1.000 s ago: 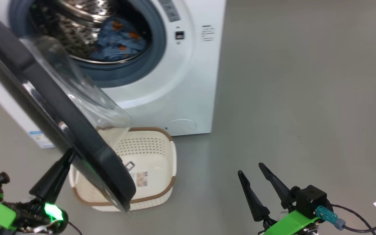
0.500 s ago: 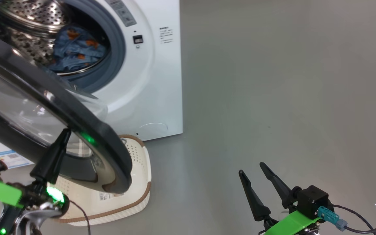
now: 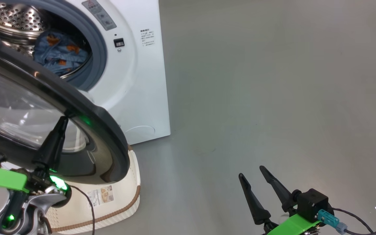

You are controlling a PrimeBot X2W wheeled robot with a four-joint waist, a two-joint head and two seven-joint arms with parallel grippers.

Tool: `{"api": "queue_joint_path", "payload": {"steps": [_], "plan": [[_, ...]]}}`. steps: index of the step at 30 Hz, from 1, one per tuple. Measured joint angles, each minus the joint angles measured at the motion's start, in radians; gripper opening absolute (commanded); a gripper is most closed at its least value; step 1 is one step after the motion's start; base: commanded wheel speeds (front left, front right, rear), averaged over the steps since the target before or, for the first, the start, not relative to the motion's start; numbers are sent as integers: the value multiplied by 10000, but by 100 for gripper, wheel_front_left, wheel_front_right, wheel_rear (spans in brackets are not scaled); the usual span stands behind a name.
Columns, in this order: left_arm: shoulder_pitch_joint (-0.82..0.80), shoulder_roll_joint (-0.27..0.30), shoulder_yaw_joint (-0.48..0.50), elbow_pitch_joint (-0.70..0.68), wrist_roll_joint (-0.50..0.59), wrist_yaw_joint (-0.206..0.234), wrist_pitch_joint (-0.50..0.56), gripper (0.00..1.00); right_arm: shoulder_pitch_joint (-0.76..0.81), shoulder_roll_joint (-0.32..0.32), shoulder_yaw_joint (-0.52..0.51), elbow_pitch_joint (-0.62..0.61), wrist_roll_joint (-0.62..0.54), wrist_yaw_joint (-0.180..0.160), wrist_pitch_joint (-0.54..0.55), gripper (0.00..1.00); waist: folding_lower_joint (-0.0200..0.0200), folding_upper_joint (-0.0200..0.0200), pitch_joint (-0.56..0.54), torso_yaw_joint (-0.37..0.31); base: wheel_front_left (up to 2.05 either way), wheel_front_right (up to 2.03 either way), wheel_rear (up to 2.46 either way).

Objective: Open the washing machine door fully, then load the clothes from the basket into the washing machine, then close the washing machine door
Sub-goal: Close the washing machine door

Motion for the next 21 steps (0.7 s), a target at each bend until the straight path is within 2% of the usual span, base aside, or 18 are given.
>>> {"api": "queue_joint_path", "payload": {"steps": [6, 21], "plan": [[8, -12, -35, 31, 46, 0, -165, 0, 15, 2, -59, -4, 0, 0, 0, 100, 0, 0, -95, 13, 0, 0, 0], [604, -13, 17, -318, -48, 0, -522, 0, 17, 6, -165, -27, 61, 0, 0, 100, 0, 0, -314, 640, 0, 0, 0]]}}
